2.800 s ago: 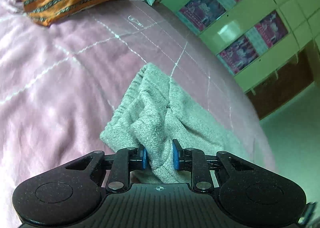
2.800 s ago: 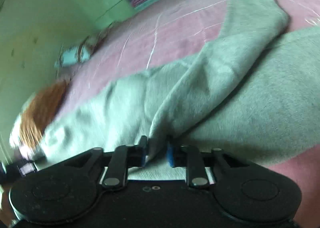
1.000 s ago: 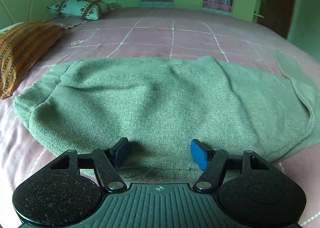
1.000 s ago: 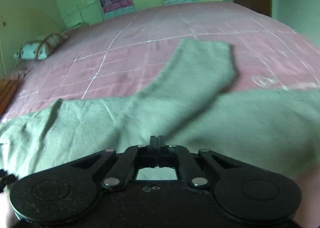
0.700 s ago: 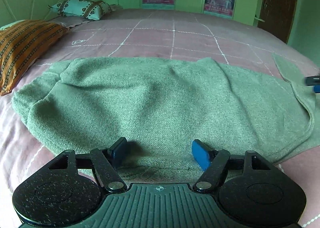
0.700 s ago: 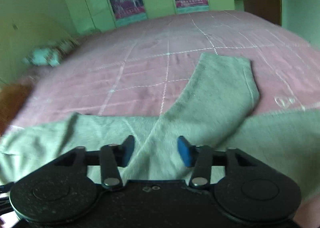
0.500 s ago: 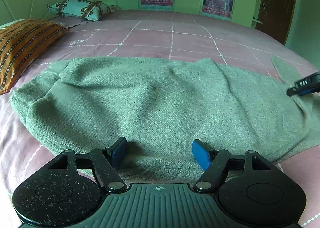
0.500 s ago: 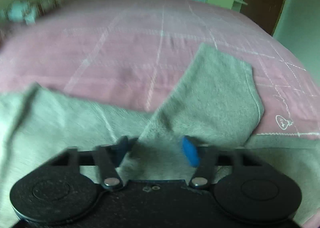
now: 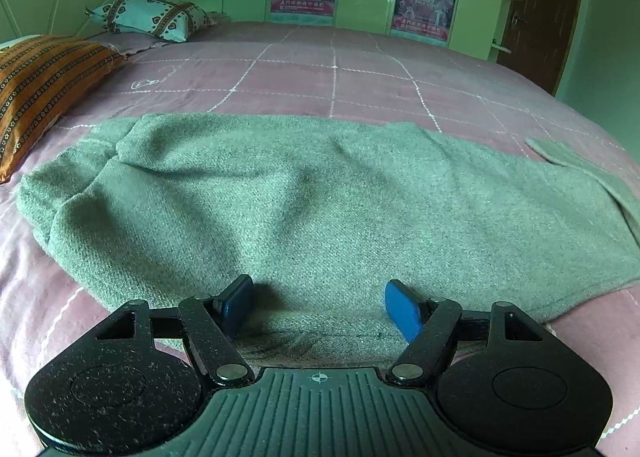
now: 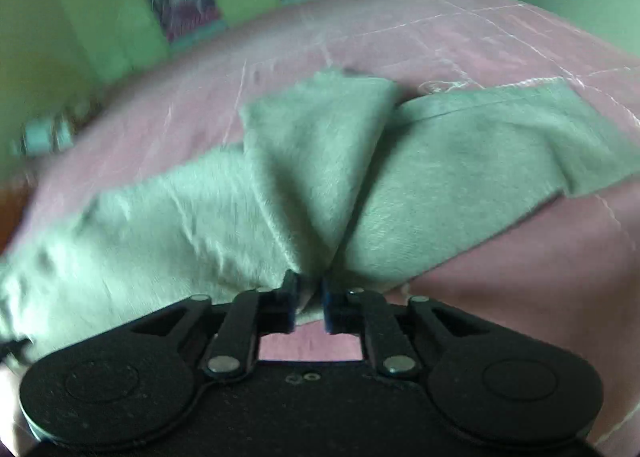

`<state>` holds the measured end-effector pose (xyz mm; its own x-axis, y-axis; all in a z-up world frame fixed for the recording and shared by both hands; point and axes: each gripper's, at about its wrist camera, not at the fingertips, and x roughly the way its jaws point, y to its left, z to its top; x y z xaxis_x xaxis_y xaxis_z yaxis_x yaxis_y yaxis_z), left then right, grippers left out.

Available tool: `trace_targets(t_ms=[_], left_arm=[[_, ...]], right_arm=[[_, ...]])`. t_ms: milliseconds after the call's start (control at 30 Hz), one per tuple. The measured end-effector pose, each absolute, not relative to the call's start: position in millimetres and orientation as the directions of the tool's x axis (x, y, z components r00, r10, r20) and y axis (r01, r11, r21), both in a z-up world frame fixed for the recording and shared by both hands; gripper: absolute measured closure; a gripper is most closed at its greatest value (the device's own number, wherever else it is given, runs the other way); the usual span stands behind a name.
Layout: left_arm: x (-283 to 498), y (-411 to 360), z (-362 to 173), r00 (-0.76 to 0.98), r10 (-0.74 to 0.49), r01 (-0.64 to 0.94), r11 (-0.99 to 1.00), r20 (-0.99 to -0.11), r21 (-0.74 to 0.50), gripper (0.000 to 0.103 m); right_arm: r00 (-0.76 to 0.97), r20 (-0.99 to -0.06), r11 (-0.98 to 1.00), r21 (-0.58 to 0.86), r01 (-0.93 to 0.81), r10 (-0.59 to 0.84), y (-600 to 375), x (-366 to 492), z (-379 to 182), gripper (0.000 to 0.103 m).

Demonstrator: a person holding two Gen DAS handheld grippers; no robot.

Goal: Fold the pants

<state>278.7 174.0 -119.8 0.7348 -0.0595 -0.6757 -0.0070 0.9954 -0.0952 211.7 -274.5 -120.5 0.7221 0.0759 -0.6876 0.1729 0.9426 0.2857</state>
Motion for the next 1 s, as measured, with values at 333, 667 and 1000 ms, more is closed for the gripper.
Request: trace_targets(t_ms=[333,667,1000], left_arm=[[279.3,175.8,-120.5,0.742,-0.051,-0.049,0.990,-0.668,-0.130,0.030],[282.5,159.0,-124.5,0.739,0.021,-0.076,0.996,-0.673,-0.053,0.025],[286.7,155.1,-122.6,0.720,0.020,-0.058,0.998,-0.693,-0.032,0.021]], right_arm=[[0.763,-0.646,0.990,-0.112,-0.085,-0.007,-218.4,286.9,-89.3,0.063],[0.834,-0.550,0.900,0.339,0.274,-0.047,-322.5,241.2,-85.6,0.103],[0.790,-0.613,0.933,0.295,0.205,0.020,-367.1,208.5,-110.6,0.064]])
